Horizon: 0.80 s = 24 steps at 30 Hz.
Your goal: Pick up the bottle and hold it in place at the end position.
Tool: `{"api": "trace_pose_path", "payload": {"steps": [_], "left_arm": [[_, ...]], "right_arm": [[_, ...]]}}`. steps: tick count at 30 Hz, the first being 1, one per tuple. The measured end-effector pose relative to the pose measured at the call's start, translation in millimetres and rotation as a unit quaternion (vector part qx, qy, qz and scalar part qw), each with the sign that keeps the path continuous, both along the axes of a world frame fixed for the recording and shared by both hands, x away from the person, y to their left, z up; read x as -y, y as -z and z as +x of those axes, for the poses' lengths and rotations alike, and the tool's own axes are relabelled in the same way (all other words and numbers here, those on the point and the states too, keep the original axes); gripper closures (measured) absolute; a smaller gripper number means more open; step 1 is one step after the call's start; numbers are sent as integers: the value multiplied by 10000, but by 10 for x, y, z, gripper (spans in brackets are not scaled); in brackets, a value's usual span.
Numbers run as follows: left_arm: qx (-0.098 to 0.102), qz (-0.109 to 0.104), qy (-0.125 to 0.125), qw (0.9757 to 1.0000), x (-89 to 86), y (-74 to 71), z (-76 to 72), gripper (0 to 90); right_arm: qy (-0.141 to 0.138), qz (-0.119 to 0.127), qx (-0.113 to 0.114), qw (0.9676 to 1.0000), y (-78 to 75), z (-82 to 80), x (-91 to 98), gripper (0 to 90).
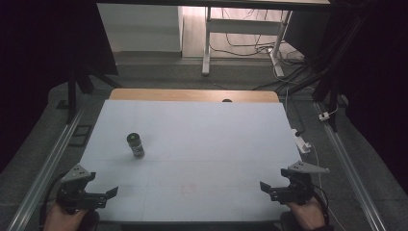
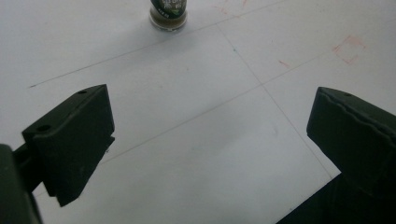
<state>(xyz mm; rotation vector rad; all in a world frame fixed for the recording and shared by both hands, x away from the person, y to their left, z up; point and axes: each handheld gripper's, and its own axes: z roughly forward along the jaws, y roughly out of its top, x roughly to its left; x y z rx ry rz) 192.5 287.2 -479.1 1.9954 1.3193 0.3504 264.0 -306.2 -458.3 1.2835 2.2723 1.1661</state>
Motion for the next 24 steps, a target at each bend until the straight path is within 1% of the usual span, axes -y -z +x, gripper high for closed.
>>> {"api": "trace_pose_path", "payload": {"steps": [4, 5, 6, 7, 11, 14, 16, 17, 19, 21, 24], "left_arm": [[-44, -6, 10, 10000, 3, 3, 4, 20], [-44, -5, 1, 10000, 3, 2, 3, 17], [-55, -12, 4, 10000, 2, 3, 5, 17], [-66, -8, -5, 10000, 1, 4, 6, 10], [-137, 44, -24, 9999, 6, 10, 20, 2], [-148, 44, 11, 9999, 8, 11, 20, 3], [-191, 33, 38, 9998, 8, 14, 26, 4], [-247, 29, 83, 9997, 11, 18, 35, 6], [-271, 32, 115, 9996, 15, 19, 39, 7], [-302, 46, 172, 9994, 22, 22, 46, 6], [-333, 114, 160, 9993, 34, 22, 49, 0]], "right_arm": [[-37, 22, -8, 10000, 1, 1, -28, 0], [-31, -59, 3, 10000, 5, -3, -53, 0], [-31, -59, 3, 10000, 5, -3, -53, 0], [-25, -115, 21, 9999, 4, -6, -59, 0], [12, -63, -48, 10000, 7, 6, -49, 0], [-46, -74, -68, 9999, 9, 11, -55, 0], [-78, -103, -75, 9999, 11, 12, -62, 0], [-86, -107, -80, 9999, 12, 12, -63, 0], [-88, -91, -88, 9999, 12, 13, -60, 0], [-94, -63, -98, 9999, 13, 16, -54, 0], [-100, -64, -119, 9999, 15, 21, -54, 0]]}}
